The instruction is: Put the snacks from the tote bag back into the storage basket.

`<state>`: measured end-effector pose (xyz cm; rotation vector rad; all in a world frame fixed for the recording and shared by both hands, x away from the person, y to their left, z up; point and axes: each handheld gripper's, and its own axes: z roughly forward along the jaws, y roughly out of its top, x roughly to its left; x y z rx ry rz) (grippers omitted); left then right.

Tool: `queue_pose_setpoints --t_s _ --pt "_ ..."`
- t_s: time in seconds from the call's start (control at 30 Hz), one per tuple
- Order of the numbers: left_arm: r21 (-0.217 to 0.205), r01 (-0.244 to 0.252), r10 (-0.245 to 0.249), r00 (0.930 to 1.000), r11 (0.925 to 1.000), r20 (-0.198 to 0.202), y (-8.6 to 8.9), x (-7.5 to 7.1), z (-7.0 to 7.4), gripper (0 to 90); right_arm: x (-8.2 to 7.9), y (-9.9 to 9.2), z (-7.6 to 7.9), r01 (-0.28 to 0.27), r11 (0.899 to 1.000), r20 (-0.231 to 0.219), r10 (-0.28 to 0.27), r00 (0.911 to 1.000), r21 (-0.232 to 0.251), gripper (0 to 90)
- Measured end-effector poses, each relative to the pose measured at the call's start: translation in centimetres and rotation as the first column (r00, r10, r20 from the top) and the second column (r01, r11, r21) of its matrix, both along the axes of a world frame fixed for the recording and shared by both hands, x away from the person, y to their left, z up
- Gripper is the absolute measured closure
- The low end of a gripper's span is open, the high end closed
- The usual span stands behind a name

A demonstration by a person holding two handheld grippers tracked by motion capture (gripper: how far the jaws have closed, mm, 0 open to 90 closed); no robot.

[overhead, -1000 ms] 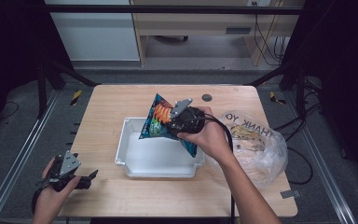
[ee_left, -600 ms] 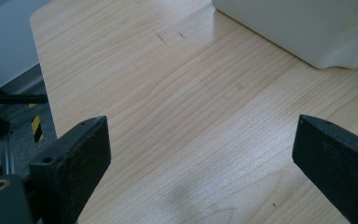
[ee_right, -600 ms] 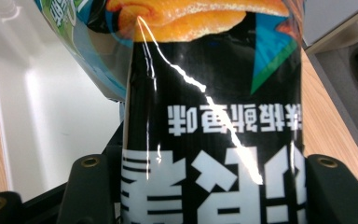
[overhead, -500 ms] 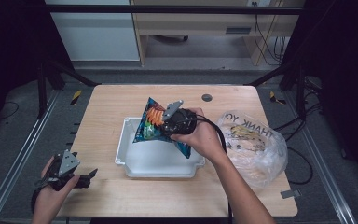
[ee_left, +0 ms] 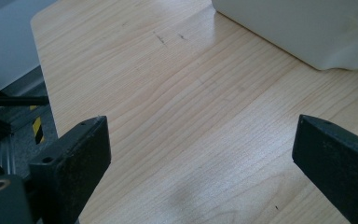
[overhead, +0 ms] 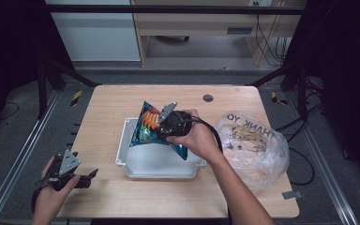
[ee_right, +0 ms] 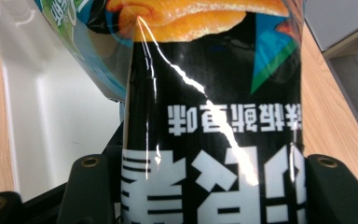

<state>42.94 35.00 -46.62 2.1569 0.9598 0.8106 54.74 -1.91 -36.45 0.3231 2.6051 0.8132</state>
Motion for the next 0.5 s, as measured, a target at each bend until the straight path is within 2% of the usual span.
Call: queue_pose_setpoints --t_s 0.1,0.5 --pt "0.011 0.005 -0.005 1.0 0.9999 -0.005 0.0 0.0 0.0 3.9 -0.1 0.4 -0.1 -0.013 1.0 0.006 0.013 0.9999 -0.006 42.6" --pt "0.019 0.015 -0.015 0.9999 0.9997 -0.005 -0.2 0.0 0.0 3.9 -0.4 1.4 -0.9 -0.039 0.999 -0.018 0.038 0.9991 -0.034 42.6"
